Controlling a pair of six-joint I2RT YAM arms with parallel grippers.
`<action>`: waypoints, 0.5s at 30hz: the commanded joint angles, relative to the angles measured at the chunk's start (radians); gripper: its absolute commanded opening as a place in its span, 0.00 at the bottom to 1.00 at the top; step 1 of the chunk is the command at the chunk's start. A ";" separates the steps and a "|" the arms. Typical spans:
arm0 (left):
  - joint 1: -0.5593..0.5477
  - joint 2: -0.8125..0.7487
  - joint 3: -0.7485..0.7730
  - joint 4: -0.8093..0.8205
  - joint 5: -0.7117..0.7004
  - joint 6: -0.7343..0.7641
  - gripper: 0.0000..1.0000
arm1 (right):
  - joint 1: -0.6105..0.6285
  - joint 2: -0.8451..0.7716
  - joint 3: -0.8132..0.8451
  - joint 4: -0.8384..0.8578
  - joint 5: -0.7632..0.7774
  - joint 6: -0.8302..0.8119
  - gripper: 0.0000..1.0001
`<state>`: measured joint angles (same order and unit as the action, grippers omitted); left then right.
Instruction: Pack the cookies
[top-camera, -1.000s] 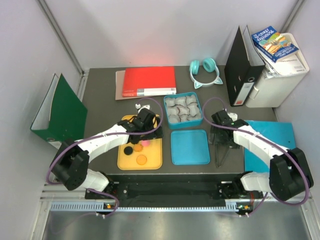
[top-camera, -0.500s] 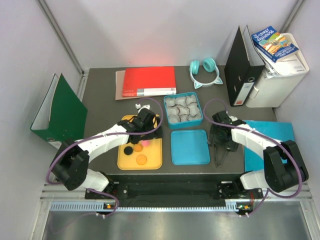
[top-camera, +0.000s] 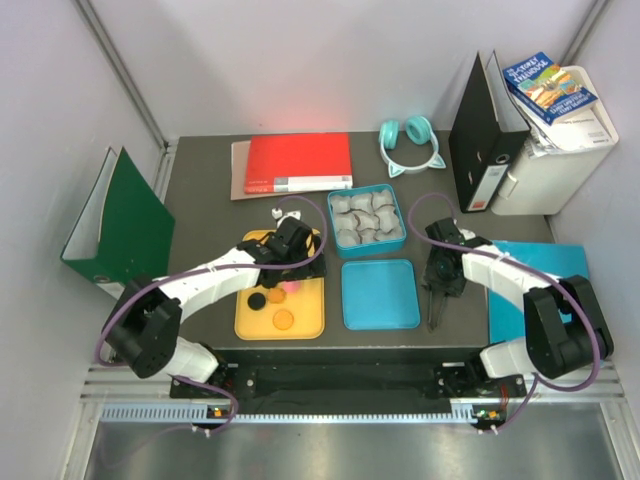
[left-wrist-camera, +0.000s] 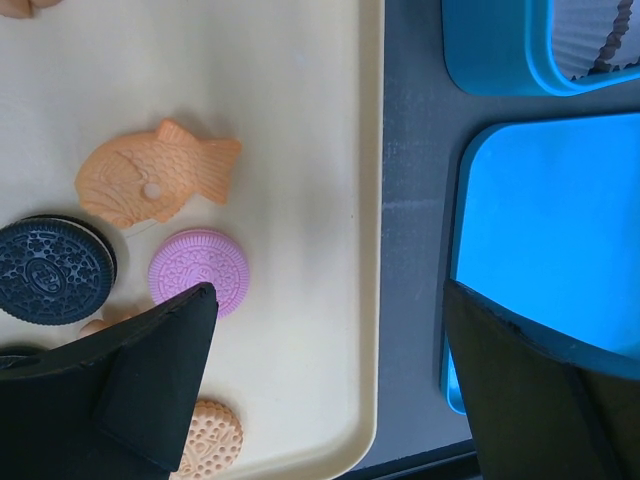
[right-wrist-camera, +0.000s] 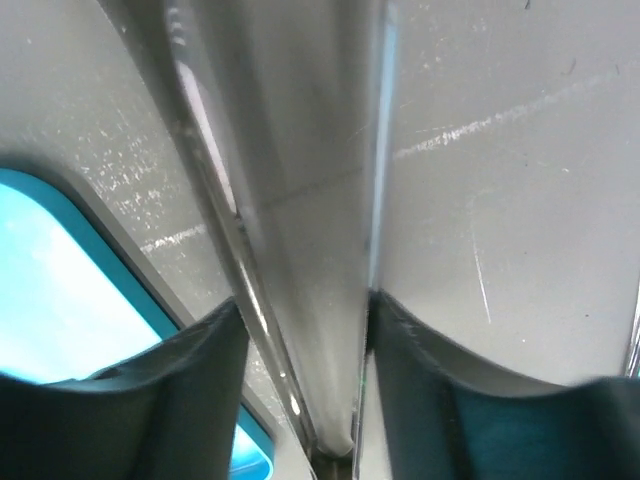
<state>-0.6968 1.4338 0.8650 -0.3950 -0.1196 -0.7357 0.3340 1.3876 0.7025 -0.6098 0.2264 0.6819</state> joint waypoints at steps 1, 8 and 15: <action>-0.006 -0.004 -0.003 0.033 -0.006 -0.011 0.98 | -0.016 0.051 -0.035 -0.038 0.010 0.005 0.41; -0.006 -0.003 0.002 0.031 -0.008 -0.005 0.98 | -0.009 -0.135 -0.043 -0.074 0.068 0.027 0.23; -0.006 0.005 0.011 0.025 -0.020 -0.004 0.98 | 0.062 -0.399 0.090 -0.225 0.183 -0.010 0.29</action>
<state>-0.6968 1.4338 0.8639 -0.3954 -0.1223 -0.7353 0.3653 1.1309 0.6830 -0.7551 0.3214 0.6914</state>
